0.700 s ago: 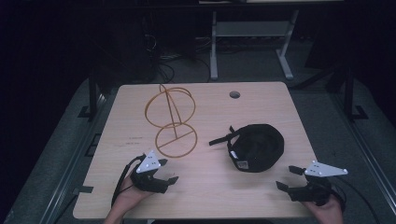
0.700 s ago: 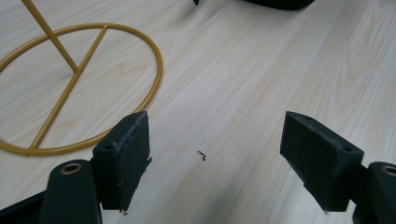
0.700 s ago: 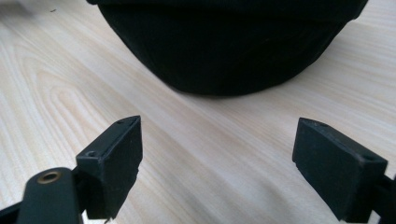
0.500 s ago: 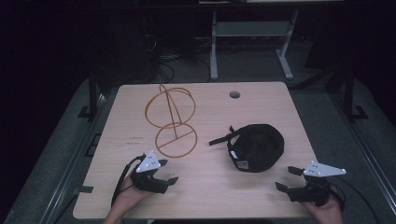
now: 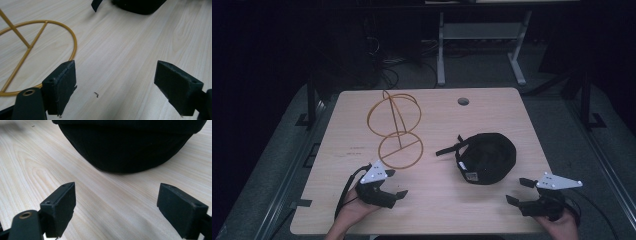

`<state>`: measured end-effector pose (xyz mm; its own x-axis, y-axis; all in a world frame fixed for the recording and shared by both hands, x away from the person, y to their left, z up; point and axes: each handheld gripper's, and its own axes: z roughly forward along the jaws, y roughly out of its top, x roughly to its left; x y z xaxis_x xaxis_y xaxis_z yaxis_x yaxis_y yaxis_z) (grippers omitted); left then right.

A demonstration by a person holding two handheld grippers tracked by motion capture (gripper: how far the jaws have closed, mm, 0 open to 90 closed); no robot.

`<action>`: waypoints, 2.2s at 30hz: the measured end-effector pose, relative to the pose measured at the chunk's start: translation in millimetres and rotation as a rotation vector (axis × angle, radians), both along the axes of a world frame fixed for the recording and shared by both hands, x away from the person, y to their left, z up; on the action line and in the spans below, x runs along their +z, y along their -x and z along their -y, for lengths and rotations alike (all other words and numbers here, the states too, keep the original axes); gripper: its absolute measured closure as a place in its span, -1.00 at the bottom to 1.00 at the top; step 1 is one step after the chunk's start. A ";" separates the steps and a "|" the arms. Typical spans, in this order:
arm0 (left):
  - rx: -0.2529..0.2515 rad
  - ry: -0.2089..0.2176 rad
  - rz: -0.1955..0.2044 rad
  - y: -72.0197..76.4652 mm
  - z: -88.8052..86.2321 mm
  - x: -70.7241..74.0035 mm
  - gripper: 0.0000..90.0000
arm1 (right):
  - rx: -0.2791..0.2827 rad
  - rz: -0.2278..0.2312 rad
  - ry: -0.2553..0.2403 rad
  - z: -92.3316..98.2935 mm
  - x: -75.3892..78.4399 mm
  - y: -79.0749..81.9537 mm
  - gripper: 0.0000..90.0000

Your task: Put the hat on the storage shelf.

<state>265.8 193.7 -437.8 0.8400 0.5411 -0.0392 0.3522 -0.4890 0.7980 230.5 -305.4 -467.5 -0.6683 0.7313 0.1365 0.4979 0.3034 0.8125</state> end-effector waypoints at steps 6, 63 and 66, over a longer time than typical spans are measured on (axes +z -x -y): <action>-0.026 -0.005 0.014 -1.2 11.2 6.2 -0.62 | -0.002 -0.008 -0.013 2.8 -0.4 0.5 -0.67; -0.380 -0.088 -0.015 -45.6 173.9 57.8 -0.44 | -0.004 -0.010 -0.032 6.5 -0.2 2.0 -0.68; -0.384 -0.099 -0.022 -48.8 179.1 55.9 -0.43 | 0.003 -0.010 -0.026 5.8 -0.4 1.9 -0.68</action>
